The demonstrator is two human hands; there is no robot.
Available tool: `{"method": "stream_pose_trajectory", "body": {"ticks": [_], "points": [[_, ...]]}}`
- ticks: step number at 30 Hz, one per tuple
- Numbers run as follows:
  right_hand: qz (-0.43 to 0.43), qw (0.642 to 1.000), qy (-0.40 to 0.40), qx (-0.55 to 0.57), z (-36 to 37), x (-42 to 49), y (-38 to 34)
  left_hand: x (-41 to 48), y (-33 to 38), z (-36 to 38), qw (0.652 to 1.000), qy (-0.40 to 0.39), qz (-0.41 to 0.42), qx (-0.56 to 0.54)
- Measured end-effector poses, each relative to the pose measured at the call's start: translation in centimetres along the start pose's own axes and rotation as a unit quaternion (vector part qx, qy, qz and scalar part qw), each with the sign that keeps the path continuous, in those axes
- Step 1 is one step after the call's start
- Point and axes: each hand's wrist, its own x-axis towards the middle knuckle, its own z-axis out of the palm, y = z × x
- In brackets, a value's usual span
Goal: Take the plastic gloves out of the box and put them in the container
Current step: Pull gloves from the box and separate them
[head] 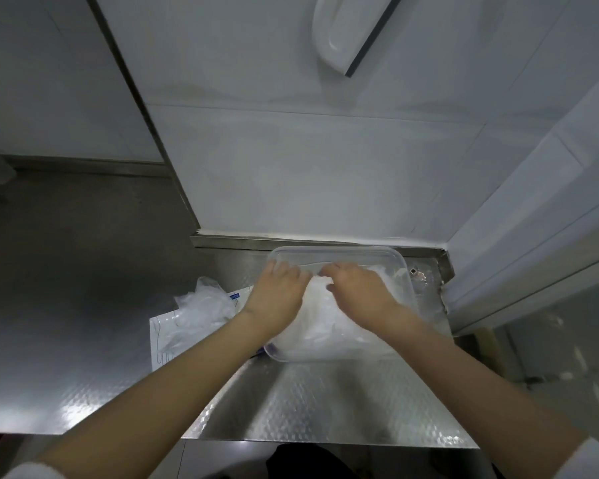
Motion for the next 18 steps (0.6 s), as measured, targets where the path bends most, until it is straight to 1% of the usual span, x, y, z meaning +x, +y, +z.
{"method": "stream_pose_trajectory", "body": {"ticks": [2,3,4,6,8,10,11,12,14,16,18], "points": [[-0.034,0.994,0.065,0.079,-0.3,-0.6,-3.3,-2.0,-1.4,-0.7,0.989,0.110,-0.028,-0.091],[-0.052,0.989,0.083,0.109,-0.1,-0.9,-4.8,-3.1,-2.1,-0.6,0.981,0.148,-0.047,-0.120],[-0.072,0.985,0.089,0.127,0.1,-1.1,-6.2,-4.3,-2.9,-0.4,0.976,0.160,-0.069,-0.130],[-0.126,0.980,0.076,0.135,1.3,-1.3,-8.6,-6.8,-4.3,0.2,0.975,0.149,-0.116,-0.115],[-0.169,0.977,0.039,0.124,2.8,-1.2,-10.6,-9.0,-5.6,1.2,0.976,0.130,-0.156,-0.080],[-0.186,0.977,-0.001,0.101,4.0,-1.0,-12.3,-10.7,-6.4,2.7,0.975,0.093,-0.195,-0.049],[-0.191,0.978,-0.017,0.083,4.5,-0.8,-13.1,-11.4,-6.7,3.2,0.974,0.066,-0.211,-0.049],[-0.195,0.978,-0.036,0.058,4.8,-0.7,-14.3,-12.5,-7.2,3.7,0.971,0.042,-0.227,-0.057],[-0.185,0.981,-0.062,0.025,5.5,-0.2,-14.6,-13.0,-7.2,4.6,0.968,0.005,-0.232,-0.092],[-0.171,0.982,-0.078,-0.004,5.8,0.3,-15.1,-13.4,-7.5,5.4,0.954,-0.029,-0.246,-0.171],[-0.160,0.982,-0.090,-0.033,5.8,0.7,-15.5,-13.9,-7.8,5.8,0.943,-0.037,-0.242,-0.227]]}}
